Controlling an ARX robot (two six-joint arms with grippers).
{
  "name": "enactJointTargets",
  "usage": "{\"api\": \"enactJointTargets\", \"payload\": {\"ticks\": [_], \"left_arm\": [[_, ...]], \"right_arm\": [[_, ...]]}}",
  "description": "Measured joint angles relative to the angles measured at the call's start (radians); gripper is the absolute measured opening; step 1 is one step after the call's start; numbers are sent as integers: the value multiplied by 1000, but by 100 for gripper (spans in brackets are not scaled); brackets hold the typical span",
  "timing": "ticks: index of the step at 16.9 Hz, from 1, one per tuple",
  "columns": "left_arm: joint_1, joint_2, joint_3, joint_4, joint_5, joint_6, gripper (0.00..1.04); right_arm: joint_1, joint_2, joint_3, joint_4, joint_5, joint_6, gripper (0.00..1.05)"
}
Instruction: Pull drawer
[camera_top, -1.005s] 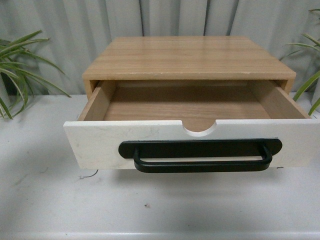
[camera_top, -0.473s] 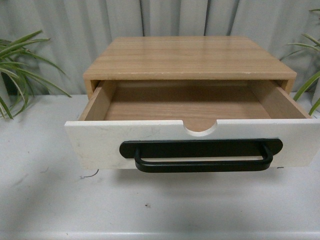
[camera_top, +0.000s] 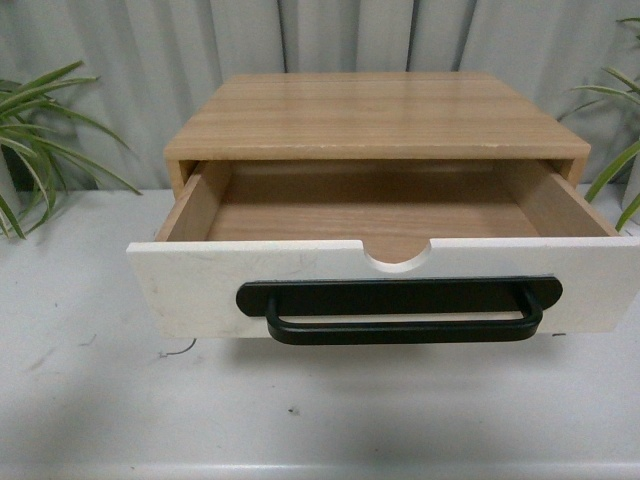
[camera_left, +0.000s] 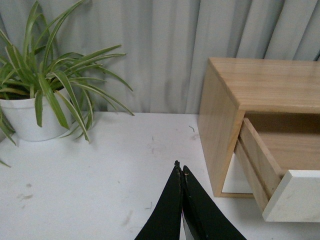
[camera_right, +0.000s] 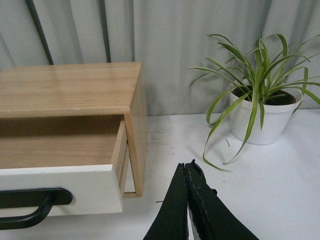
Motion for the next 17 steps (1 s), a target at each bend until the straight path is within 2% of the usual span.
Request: {"api": "enactJointTargets", "payload": {"ticks": [3,4,6,7,9,17], "left_arm": [[-1,-70,-18,-37,0,0,2],[-1,-74,-43,5,0,0,2],[-1,-137,-47,-80,0,0,2],[-1,-168,-47,-102,0,0,2],[-1,-185,-47,-113,0,0,2],[-1,-387,-47,-320,0,0,2]], "right_arm": [[0,-60,-19,-40,0,0,2],[0,-81,-24,-56,0,0,2],[0,-140,-39,-98,0,0,2],[0,-144,-60,-55,0,0,2],[0,-153,-64,-79,-1,0,2],[0,-343,-64,-261,0,0,2]]}}
